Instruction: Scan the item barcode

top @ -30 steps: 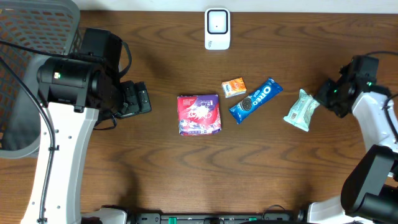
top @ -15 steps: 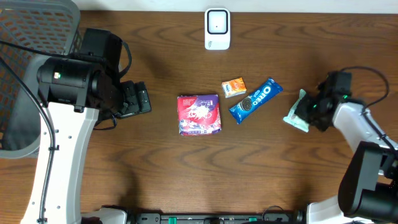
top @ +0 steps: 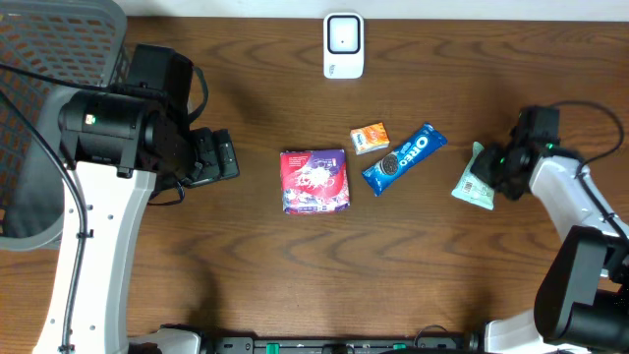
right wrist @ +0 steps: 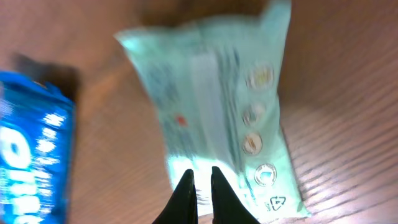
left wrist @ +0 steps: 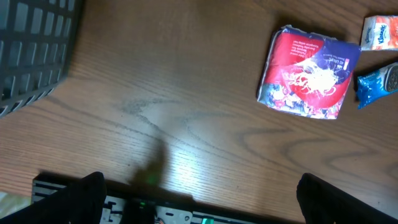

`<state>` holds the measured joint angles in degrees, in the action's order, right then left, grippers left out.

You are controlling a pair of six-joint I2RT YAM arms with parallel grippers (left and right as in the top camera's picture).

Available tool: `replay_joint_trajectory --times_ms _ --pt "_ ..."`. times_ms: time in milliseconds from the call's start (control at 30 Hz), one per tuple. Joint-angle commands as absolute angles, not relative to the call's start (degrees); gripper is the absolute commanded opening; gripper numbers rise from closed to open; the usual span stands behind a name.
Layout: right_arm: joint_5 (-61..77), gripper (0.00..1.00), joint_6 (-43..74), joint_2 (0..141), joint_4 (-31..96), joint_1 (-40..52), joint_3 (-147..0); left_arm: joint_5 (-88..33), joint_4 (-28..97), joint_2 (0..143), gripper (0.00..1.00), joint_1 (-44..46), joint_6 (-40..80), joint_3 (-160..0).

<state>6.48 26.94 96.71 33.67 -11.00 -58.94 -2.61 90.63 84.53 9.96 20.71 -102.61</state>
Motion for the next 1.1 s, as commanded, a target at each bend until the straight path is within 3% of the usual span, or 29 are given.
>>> replay_joint_trajectory --times_ms 0,333,667,1067 --pt "2.72 0.06 25.65 96.75 35.59 -10.79 -63.37 -1.87 90.83 84.97 0.98 9.82 19.94 -102.61" --pt "-2.98 0.05 26.61 96.77 31.27 -10.79 -58.15 -1.87 90.83 84.97 0.98 9.82 19.94 -102.61" --pt "-0.43 0.09 30.22 96.77 8.8 -10.76 -43.35 -1.87 90.83 84.97 0.98 9.82 19.94 -102.61" --pt "4.05 0.15 30.15 96.77 1.26 -10.79 -50.81 -1.87 90.83 84.97 0.98 9.82 19.94 -102.61"
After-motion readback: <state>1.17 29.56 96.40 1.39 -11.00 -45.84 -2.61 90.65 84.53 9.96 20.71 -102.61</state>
